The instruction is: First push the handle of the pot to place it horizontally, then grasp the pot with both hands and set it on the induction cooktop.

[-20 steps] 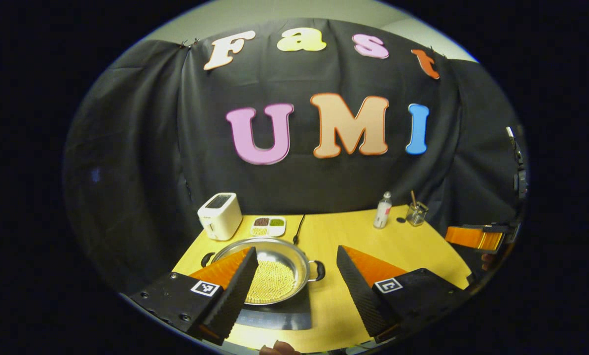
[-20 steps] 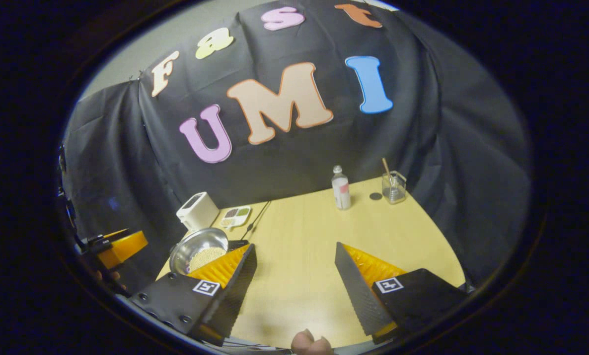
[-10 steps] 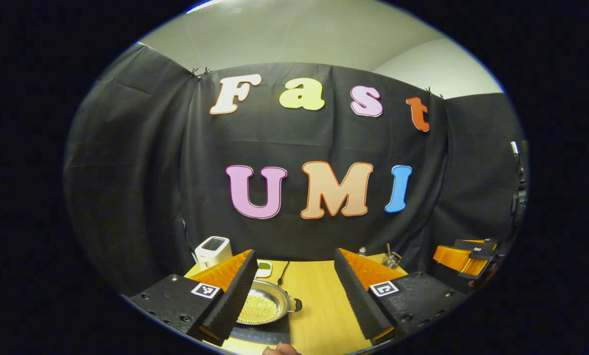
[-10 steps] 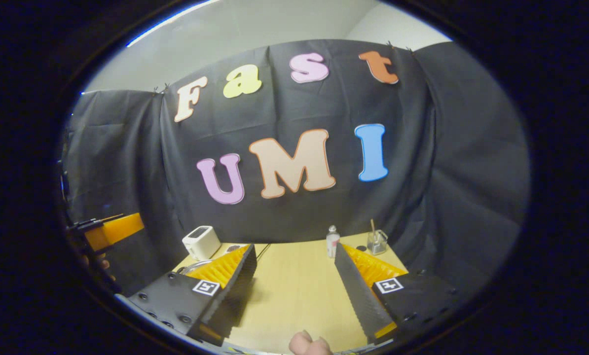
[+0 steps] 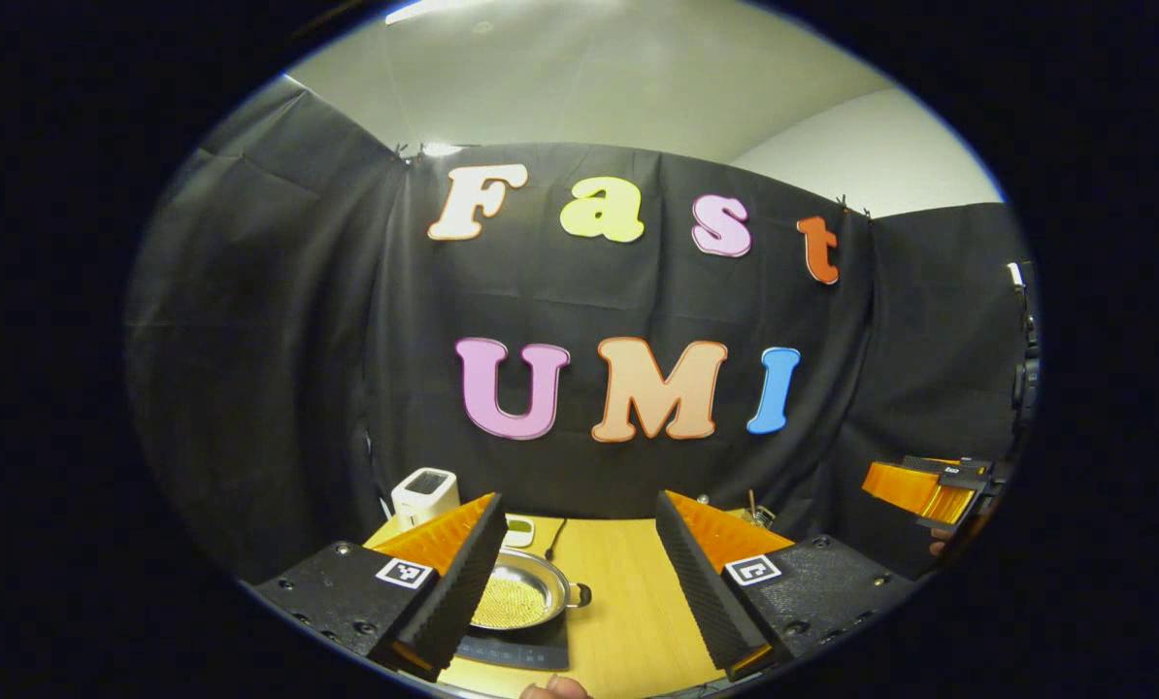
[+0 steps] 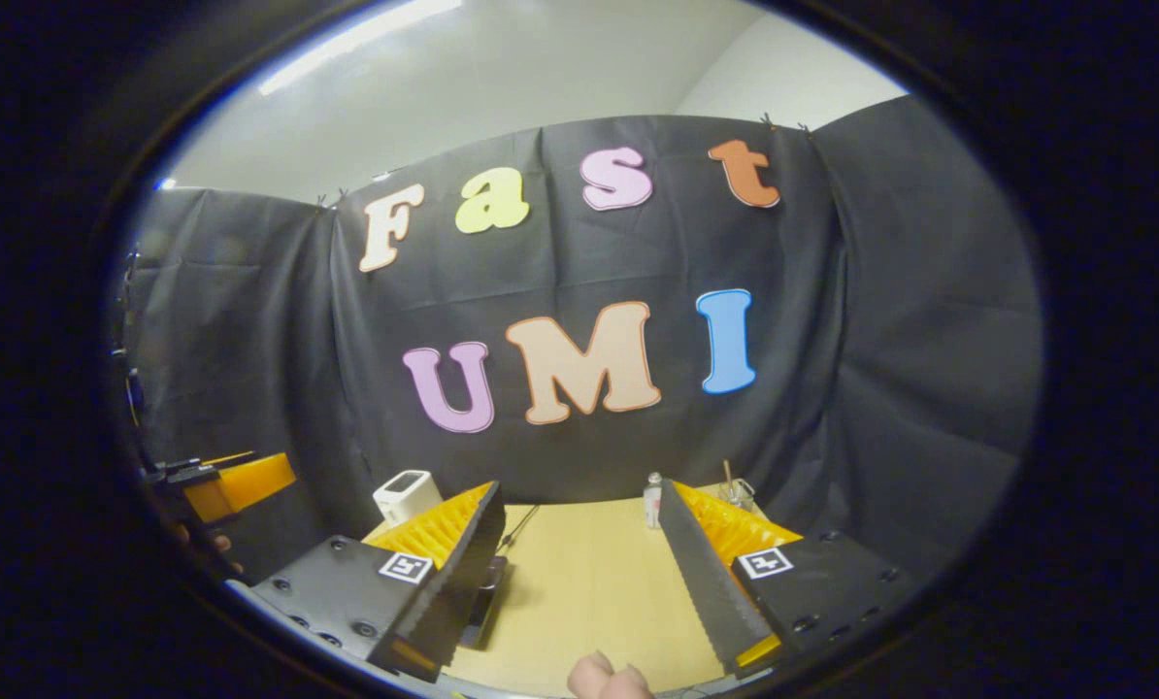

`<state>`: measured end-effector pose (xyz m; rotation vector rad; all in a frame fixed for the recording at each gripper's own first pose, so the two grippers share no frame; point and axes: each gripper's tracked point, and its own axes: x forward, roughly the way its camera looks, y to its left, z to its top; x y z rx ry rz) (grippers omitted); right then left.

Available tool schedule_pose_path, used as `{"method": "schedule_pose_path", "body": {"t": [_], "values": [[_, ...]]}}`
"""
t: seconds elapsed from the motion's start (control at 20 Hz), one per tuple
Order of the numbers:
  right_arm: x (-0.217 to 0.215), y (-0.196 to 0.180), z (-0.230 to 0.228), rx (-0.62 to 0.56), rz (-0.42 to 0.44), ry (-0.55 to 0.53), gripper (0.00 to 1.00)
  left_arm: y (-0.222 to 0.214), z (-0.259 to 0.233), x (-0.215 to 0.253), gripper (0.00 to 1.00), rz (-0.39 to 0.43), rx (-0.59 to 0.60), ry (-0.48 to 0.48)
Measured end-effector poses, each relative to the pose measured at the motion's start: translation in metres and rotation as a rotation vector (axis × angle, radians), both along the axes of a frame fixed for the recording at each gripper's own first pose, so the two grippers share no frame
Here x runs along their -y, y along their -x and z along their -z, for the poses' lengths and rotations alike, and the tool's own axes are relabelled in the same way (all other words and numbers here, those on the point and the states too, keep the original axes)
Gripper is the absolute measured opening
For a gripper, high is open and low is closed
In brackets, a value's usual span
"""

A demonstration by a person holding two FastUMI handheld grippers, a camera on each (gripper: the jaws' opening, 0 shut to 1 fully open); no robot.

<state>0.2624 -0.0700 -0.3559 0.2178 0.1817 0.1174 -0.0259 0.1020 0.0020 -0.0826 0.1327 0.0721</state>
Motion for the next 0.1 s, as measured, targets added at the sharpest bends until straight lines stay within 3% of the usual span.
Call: {"method": "schedule_pose_path", "body": {"t": [0.1], "values": [[0.0027, -0.0029, 0.0010, 0.008, -0.011, 0.022, 0.93, 0.0010, -0.0118, 0.0015, 0.92, -0.013, 0.028, -0.048]]}}
